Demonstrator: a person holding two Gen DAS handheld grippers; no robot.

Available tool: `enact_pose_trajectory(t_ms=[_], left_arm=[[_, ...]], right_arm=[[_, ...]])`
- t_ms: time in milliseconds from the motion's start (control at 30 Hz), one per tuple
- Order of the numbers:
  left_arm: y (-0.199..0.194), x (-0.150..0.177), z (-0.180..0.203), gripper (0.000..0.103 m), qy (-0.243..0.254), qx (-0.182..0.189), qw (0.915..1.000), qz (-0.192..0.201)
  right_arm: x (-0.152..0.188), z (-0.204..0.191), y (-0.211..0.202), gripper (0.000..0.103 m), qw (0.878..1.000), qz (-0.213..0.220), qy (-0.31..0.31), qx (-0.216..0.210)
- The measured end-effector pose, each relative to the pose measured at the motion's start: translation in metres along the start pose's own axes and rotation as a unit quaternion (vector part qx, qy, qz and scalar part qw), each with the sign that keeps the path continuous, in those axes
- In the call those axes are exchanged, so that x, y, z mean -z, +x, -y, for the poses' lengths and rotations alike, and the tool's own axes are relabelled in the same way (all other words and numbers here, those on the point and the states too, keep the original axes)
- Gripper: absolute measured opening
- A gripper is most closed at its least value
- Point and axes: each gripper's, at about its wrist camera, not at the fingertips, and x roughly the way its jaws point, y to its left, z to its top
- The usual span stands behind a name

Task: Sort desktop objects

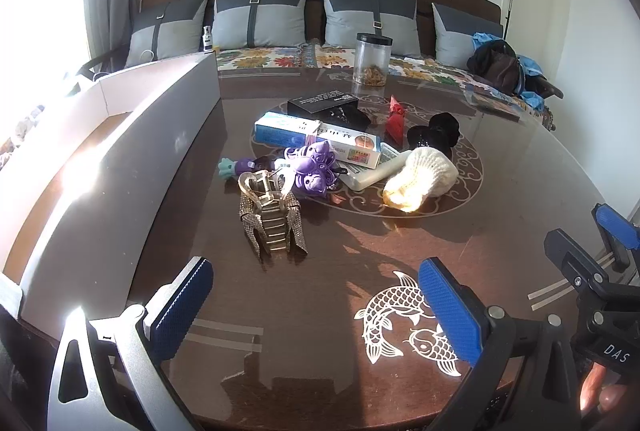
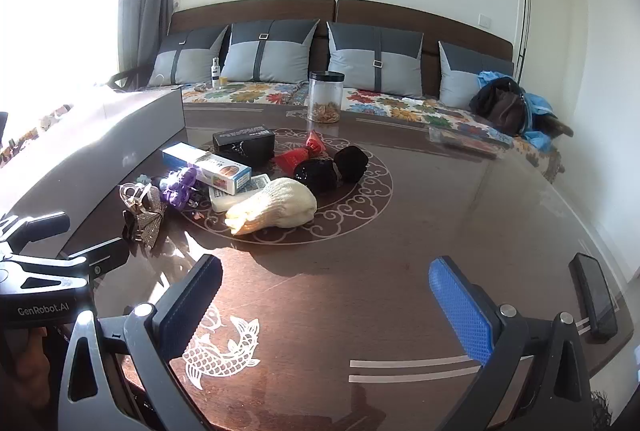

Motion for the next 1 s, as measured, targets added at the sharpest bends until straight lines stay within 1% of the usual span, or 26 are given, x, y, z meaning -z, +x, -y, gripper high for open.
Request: enact_pose_trajectory(t_ms=[200,467,1000], left_arm=[[-0.0029,-0.0003,0.001,0.103,0.003,-0.004,1.0,0.006],[-0.0006,0.0016,0.0025,0.103,0.005,-0.008,1.0,0.002],[0.0048,0.0047,0.0066,0.103,0.013,-0.007,0.9999,-0.008]], right_arm=[[-0.0004,-0.0014,0.0011,0.103,1.0,0.0,-0.004,-0.002],[-0.0003,-0.0006,-0.001,0.103,1.0,0.006,-0.002,-0.007],[0.0009,0.0013,0.003,0.103,1.0,0.003,0.0,-0.013]])
